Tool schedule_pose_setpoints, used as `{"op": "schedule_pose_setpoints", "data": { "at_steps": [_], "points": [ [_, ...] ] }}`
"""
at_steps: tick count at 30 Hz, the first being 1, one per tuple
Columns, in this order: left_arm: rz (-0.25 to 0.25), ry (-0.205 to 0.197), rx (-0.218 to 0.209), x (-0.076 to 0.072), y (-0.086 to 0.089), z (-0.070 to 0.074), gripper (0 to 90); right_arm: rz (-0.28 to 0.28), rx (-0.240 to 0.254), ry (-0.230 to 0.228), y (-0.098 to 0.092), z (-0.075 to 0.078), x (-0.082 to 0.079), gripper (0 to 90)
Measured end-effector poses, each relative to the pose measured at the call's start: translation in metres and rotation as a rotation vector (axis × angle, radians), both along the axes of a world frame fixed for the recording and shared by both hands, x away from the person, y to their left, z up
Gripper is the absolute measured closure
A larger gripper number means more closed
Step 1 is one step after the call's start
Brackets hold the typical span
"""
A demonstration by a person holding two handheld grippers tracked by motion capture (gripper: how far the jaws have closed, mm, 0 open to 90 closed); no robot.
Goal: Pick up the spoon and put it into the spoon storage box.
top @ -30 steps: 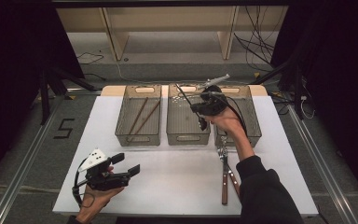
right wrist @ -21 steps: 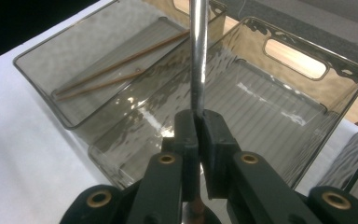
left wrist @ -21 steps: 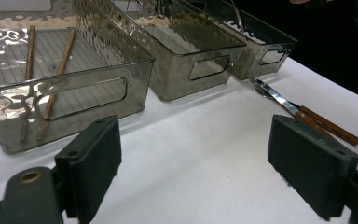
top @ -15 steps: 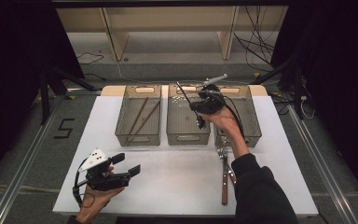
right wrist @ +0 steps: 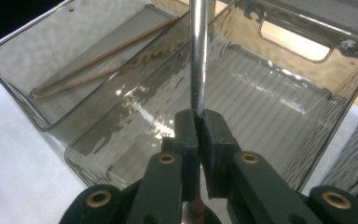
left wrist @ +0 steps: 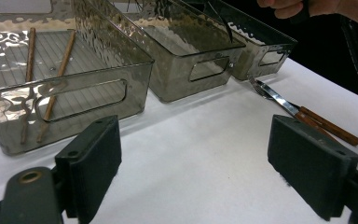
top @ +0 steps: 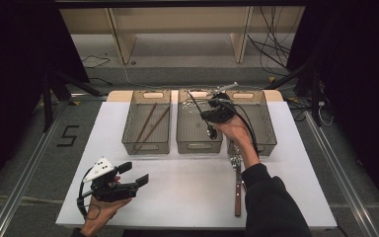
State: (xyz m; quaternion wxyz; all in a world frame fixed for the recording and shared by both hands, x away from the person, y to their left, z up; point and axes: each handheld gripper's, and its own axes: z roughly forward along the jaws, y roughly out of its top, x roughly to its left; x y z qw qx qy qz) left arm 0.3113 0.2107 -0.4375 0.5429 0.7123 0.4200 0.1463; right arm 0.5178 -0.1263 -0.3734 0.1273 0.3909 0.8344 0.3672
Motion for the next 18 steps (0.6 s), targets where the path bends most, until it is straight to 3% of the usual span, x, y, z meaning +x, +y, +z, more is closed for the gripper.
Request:
{"op": "schedule_pose_setpoints", "data": {
  "at_steps": [18],
  "points": [
    [0.0, 0.0, 0.001, 0.0, 0.0, 0.0, 17.1, -0.021, -0.005, 0.043, 0.002, -0.021, 0.001, 85.8]
  ]
}}
